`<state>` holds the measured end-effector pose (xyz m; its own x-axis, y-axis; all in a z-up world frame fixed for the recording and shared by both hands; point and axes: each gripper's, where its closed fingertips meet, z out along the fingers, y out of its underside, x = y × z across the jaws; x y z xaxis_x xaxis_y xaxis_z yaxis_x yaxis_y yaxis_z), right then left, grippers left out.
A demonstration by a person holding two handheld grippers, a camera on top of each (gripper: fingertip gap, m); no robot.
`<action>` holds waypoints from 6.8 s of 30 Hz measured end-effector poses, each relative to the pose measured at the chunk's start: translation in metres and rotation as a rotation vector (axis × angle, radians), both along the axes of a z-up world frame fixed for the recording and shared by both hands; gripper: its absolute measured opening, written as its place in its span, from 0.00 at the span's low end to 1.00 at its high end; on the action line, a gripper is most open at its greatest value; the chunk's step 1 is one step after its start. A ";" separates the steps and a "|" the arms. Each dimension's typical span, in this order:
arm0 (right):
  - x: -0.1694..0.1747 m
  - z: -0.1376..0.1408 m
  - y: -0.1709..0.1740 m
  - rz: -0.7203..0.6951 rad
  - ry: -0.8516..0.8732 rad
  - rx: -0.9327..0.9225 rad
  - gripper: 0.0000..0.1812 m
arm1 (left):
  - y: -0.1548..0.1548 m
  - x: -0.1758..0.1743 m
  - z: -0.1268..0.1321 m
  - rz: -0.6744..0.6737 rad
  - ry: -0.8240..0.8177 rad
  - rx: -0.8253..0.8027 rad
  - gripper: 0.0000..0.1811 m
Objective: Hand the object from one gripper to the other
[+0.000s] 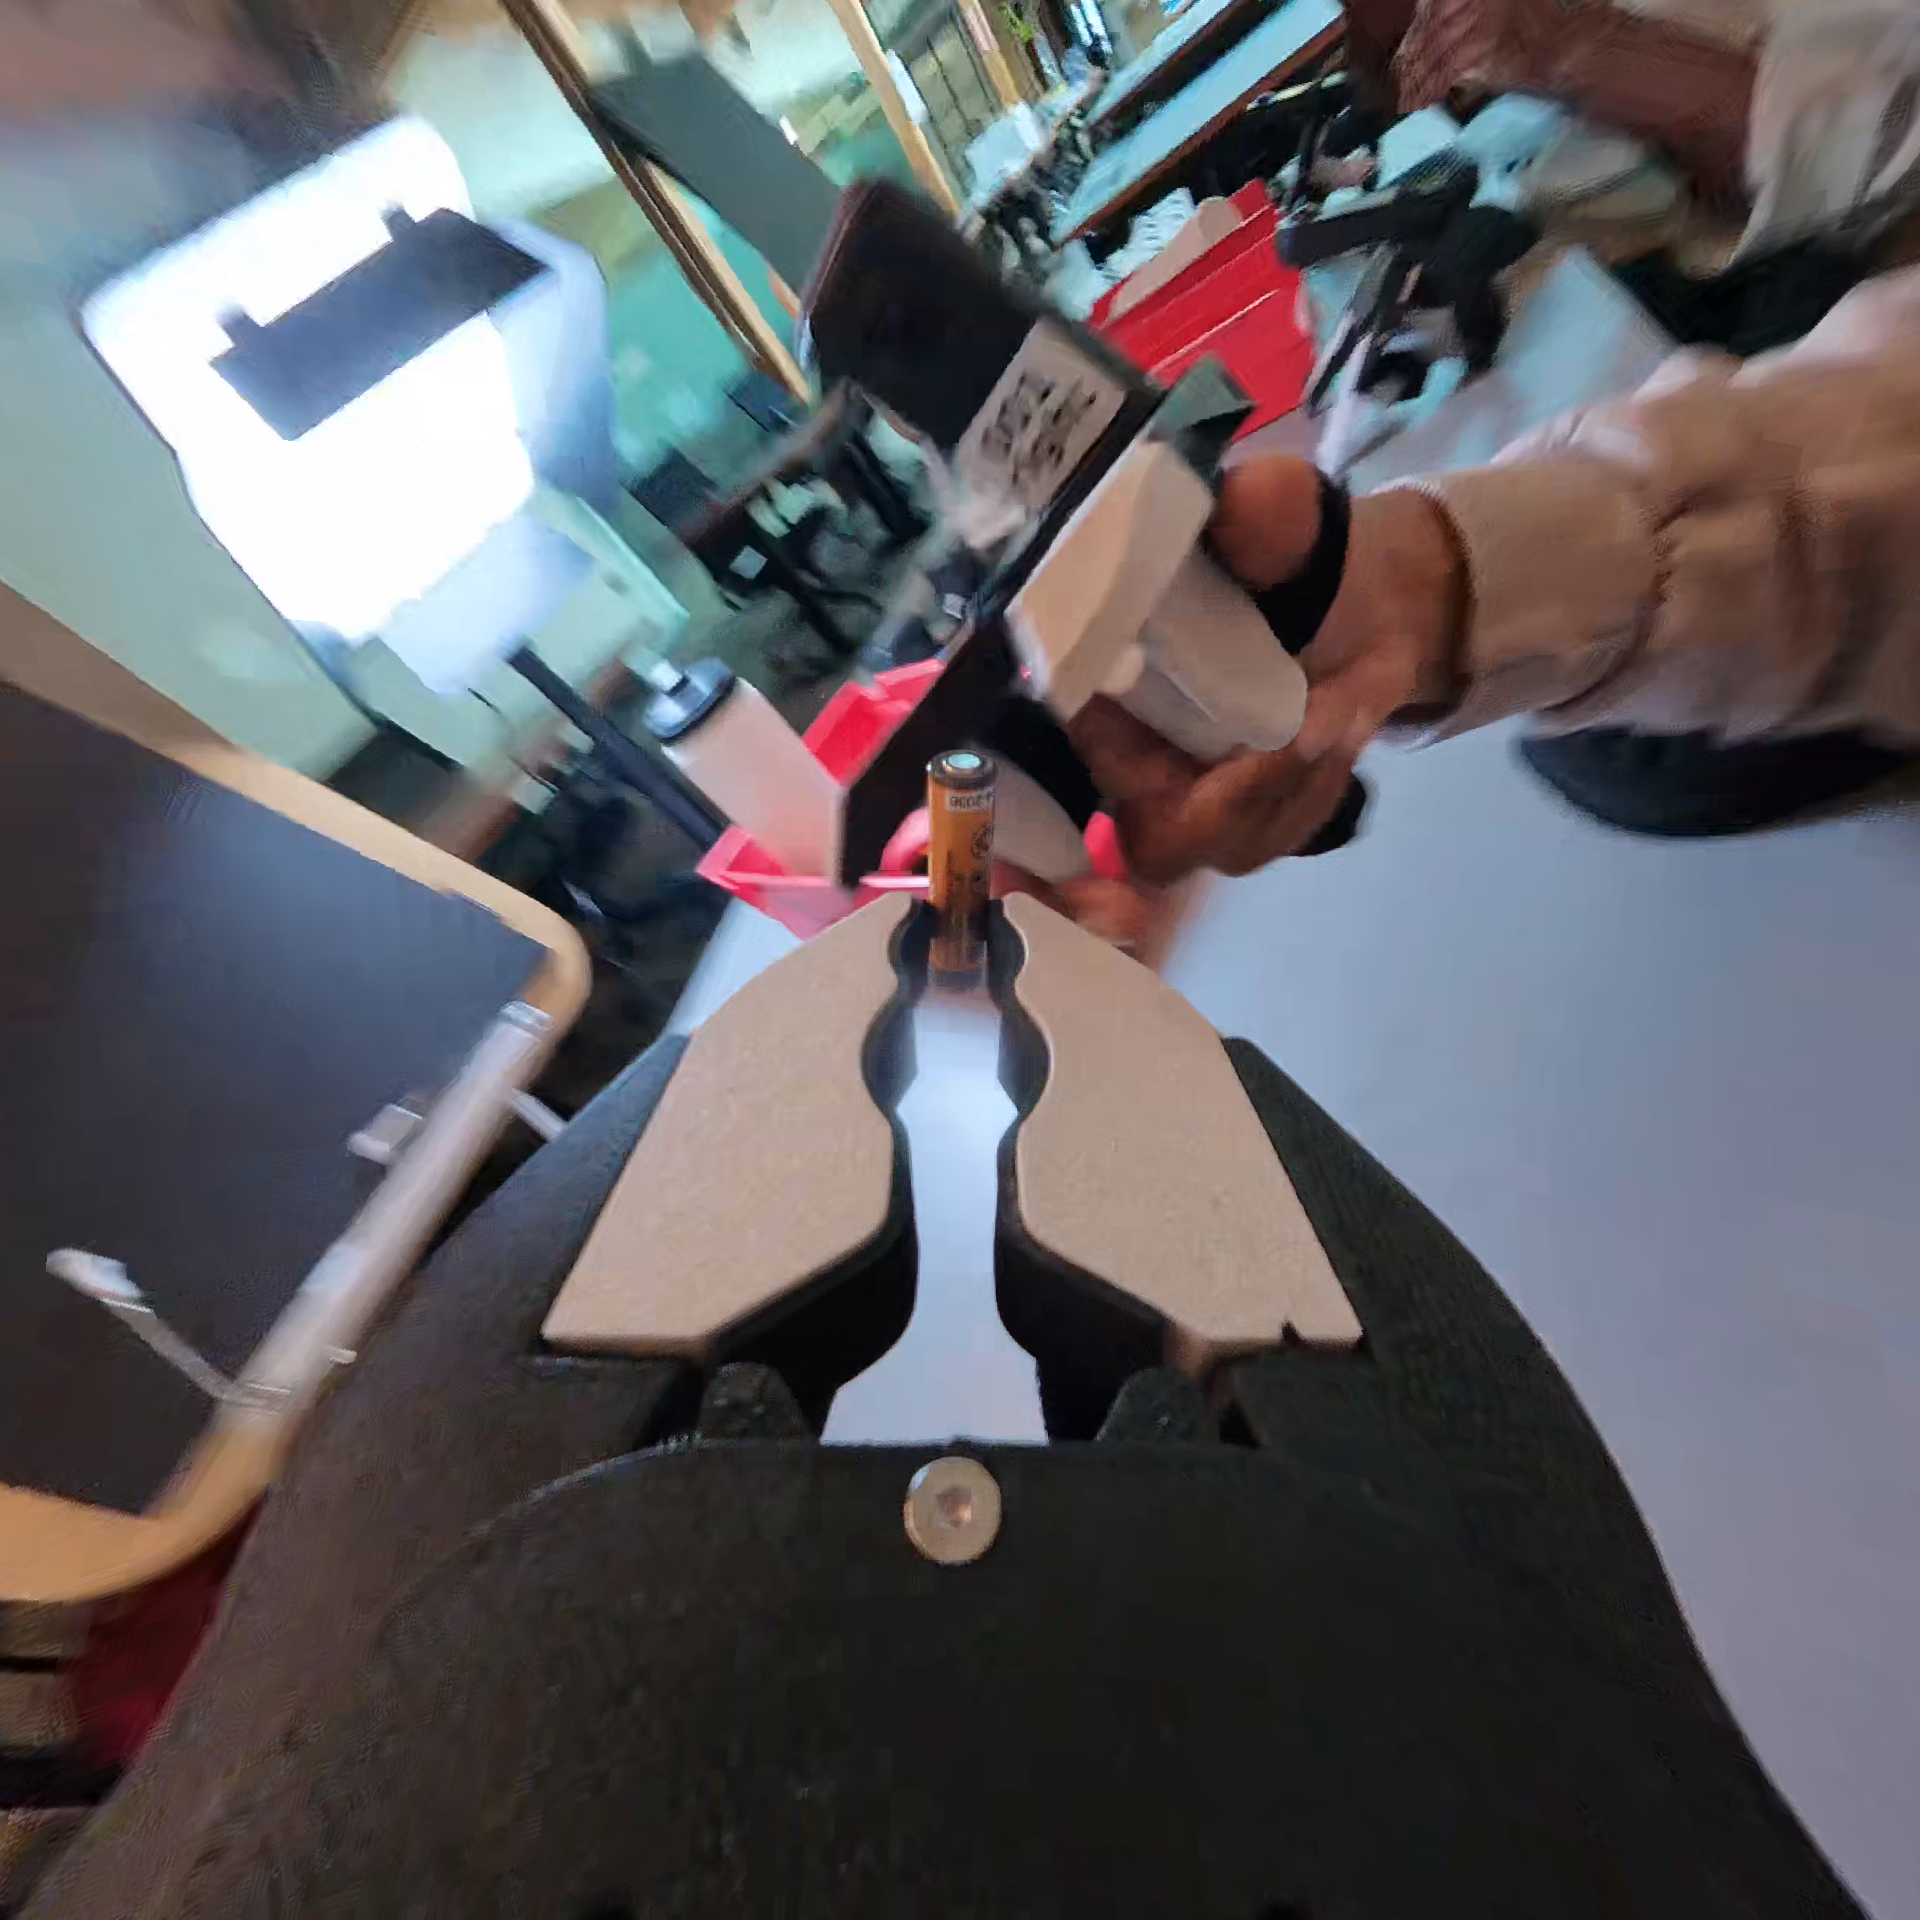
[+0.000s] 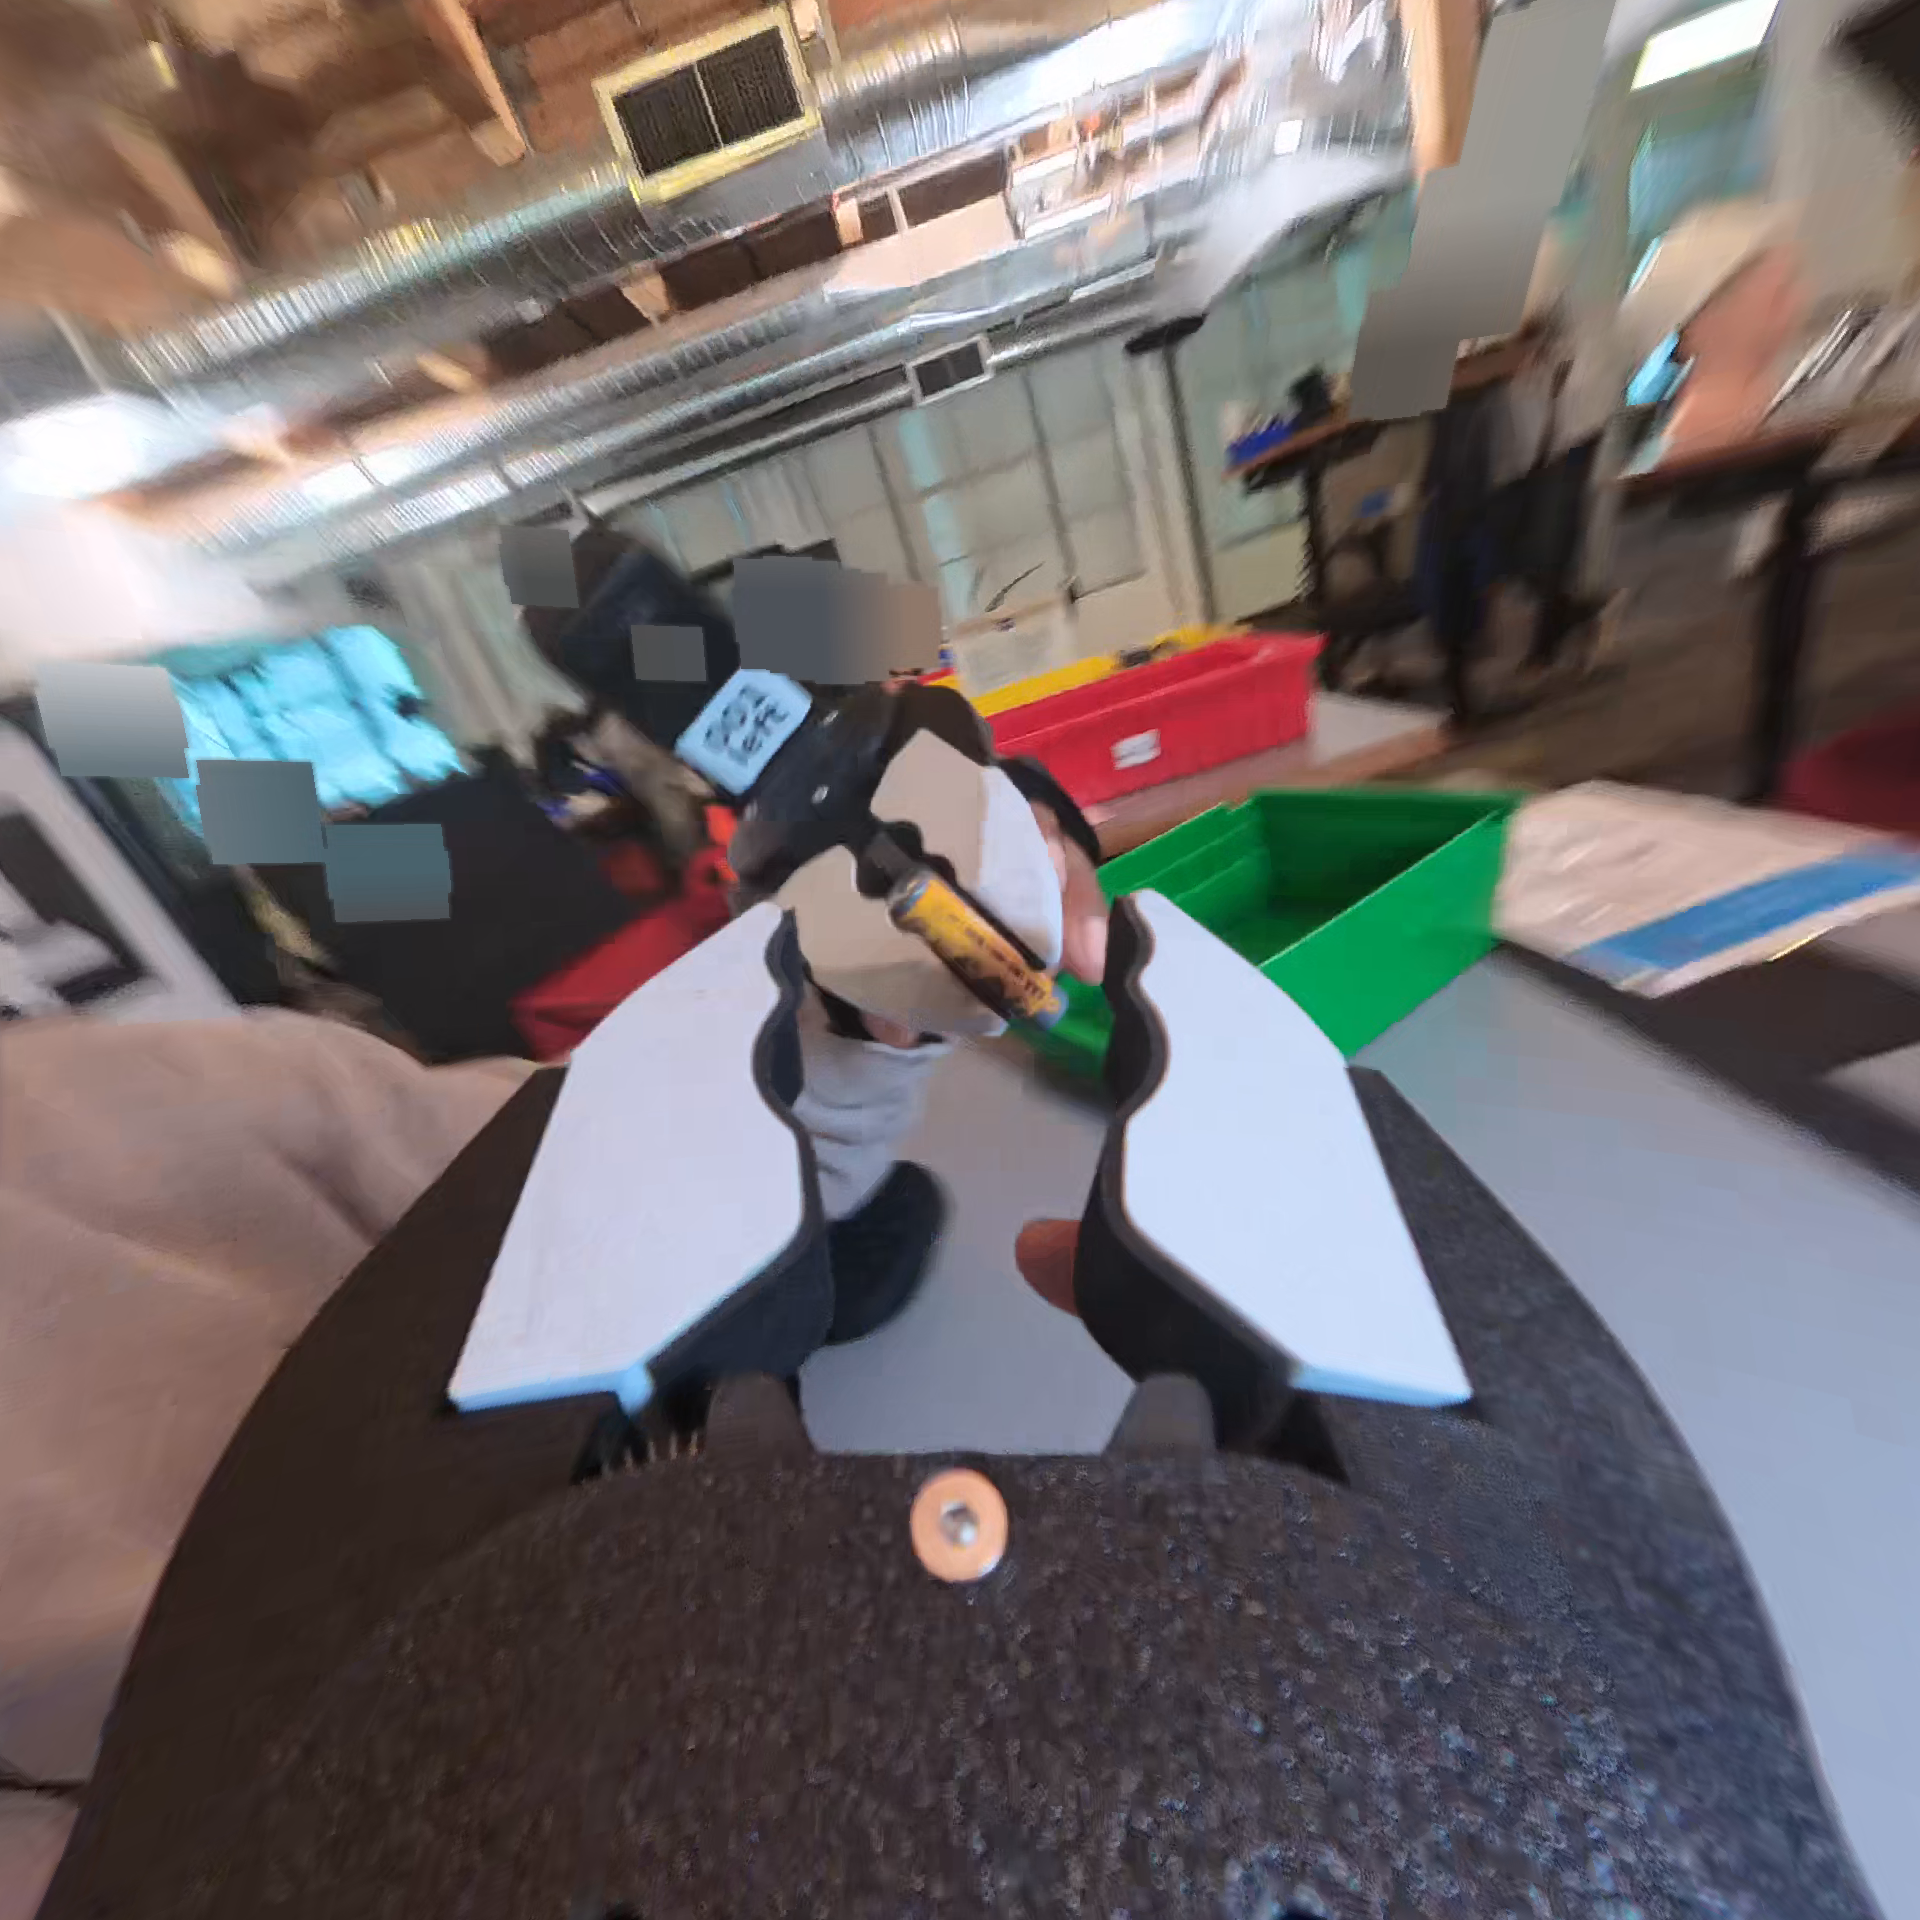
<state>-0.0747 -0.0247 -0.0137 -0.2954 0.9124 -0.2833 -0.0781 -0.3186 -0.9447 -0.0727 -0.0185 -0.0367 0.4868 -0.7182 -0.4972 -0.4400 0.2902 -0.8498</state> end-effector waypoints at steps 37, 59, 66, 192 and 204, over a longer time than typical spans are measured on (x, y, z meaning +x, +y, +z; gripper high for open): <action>-0.004 -0.021 -0.009 -0.046 -0.166 0.164 0.25 | 0.004 0.000 0.000 0.170 0.297 0.347 0.20; 0.004 0.007 -0.027 0.263 0.029 -0.243 0.24 | -0.030 0.010 0.049 -0.229 -0.445 0.066 0.06; 0.000 0.011 -0.044 0.341 0.047 -0.324 0.05 | -0.032 0.010 0.043 -0.284 -0.457 0.102 0.06; -0.010 -0.031 0.017 -0.864 0.060 1.638 0.10 | 0.019 -0.008 0.018 -0.231 -0.790 -0.650 0.06; -0.010 -0.018 -0.004 -0.268 0.037 0.560 0.07 | -0.012 0.009 0.031 -0.219 -0.432 -0.096 0.06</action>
<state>-0.0844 -0.0283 -0.0318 -0.0361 0.9634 0.2657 -0.1224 0.2596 -0.9579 -0.0632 -0.0302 -0.0059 0.4665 -0.8592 -0.2100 0.0208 0.2480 -0.9685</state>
